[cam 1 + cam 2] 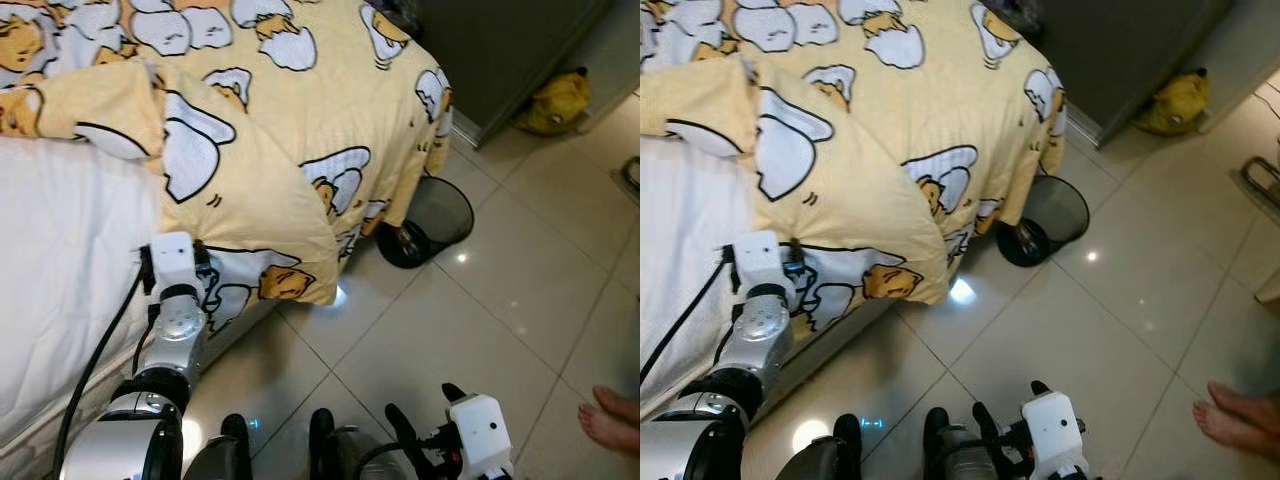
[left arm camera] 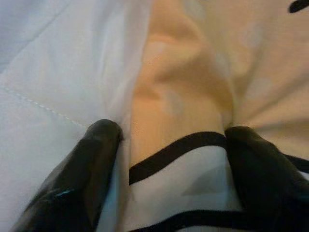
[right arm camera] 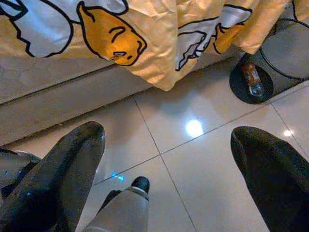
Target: Clean up the room
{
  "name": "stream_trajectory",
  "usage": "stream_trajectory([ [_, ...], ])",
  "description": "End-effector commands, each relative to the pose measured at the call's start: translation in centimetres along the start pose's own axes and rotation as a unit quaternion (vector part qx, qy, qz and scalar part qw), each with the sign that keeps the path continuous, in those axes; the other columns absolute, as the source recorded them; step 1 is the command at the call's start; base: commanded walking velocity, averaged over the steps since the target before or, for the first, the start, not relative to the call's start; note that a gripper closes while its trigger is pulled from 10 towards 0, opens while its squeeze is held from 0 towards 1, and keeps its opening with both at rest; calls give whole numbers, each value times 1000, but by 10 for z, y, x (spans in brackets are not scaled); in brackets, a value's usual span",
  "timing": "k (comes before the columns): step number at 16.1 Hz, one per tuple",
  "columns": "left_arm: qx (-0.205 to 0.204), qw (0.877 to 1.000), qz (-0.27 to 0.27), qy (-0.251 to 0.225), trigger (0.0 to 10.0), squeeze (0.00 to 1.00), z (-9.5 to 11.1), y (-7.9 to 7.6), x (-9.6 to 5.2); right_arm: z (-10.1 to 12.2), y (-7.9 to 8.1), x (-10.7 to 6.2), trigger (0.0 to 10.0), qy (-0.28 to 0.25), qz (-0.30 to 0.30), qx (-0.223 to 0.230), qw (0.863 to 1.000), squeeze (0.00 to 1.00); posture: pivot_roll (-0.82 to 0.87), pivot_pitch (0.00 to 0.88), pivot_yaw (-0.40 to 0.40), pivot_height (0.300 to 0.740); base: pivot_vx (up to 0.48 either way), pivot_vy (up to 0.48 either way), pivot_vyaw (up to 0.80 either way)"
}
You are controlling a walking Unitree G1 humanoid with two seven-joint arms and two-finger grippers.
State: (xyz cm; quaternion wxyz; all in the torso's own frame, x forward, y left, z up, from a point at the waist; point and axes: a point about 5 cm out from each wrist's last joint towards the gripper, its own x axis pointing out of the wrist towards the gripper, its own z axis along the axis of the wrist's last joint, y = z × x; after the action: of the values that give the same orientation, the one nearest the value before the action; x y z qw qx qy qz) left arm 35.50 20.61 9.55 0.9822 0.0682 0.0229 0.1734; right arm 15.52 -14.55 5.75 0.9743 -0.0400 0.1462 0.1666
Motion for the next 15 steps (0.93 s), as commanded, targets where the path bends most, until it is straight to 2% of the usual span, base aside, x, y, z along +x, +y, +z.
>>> stream_trajectory([
  [1,18,997,-35,68,0,0,-33,-9,-17,-10,-6,-4,10000,24,-14,-1,1000,0,-136,349,-180,740,0,0,0],
  [2,20,996,-45,76,0,0,-37,-9,-19,-9,-8,-1,10000,17,-17,-4,1000,0,-137,340,-178,740,0,0,0],
  [4,3,988,-85,130,0,0,-53,-15,-28,1,-12,10,10000,-6,-28,-6,1000,0,-131,309,-173,740,0,0,0],
  [5,-4,986,-82,145,0,0,-58,-13,-30,3,-13,12,10000,-10,-26,-5,1000,0,-130,300,-171,740,0,0,0],
  [9,-46,976,-123,175,0,0,-60,-23,-32,4,-17,24,10000,-16,-26,-5,1000,0,-121,276,-158,740,0,0,0],
  [13,-15,976,-135,172,0,0,-57,-22,-28,8,-19,34,10000,-24,-30,-7,999,0,-128,256,-138,740,0,0,0],
  [15,-3,975,-149,163,0,0,-56,-25,-29,9,-25,36,10000,-28,-37,-13,999,0,-140,245,-133,740,0,0,0],
])
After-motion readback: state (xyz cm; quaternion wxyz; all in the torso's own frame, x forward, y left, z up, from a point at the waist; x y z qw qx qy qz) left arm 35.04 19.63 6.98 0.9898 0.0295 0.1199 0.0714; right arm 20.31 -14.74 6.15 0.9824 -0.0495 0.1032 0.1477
